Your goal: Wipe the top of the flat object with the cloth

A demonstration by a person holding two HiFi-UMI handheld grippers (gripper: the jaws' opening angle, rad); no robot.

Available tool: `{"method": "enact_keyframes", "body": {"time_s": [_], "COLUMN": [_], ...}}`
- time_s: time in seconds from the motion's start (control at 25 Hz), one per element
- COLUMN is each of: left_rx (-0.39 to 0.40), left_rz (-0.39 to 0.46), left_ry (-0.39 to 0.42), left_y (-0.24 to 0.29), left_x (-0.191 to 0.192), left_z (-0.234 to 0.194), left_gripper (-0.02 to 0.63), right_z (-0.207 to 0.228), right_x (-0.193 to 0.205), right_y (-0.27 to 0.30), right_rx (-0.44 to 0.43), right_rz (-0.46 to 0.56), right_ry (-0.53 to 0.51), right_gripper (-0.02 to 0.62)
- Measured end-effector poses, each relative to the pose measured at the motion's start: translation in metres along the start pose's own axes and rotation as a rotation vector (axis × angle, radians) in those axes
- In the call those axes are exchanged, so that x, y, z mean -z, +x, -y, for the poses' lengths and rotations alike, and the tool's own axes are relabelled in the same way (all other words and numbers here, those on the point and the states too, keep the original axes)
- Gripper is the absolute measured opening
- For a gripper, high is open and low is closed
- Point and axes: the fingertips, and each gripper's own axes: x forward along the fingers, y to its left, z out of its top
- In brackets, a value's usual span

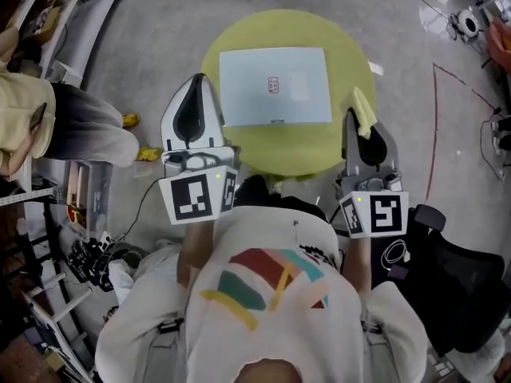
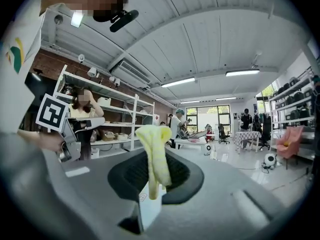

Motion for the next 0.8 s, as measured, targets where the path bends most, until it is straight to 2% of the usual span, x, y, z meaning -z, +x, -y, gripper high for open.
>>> {"method": "enact_keyframes", "body": {"time_s": [0.36,0.72,0.8], "left_rx": [0.062,0.078,0.072], "left_rz": [0.021,0.036,0.037], "left_ry": [0.012,0.013,0.017], "left_y": [0.042,0.047,0.045], "left_x": [-0.003,0.0,0.002], "left_z": [-0.004,-0.009,-0.012], "left_gripper": [0.015,0.015,0.015], "right_z": [0.011,-0.004,-0.01], "right_x": [-0.006,-0.004,-0.004], "right_y": [0.021,0.043,0.05], "right_rx": [0.043,-0.043,-0.083], "right_rz": [0.004,-0.035,-0.046], "right_ry": [-0.002,0.039,0.081], "right_gripper": [0.028,0.028,0.026]}}
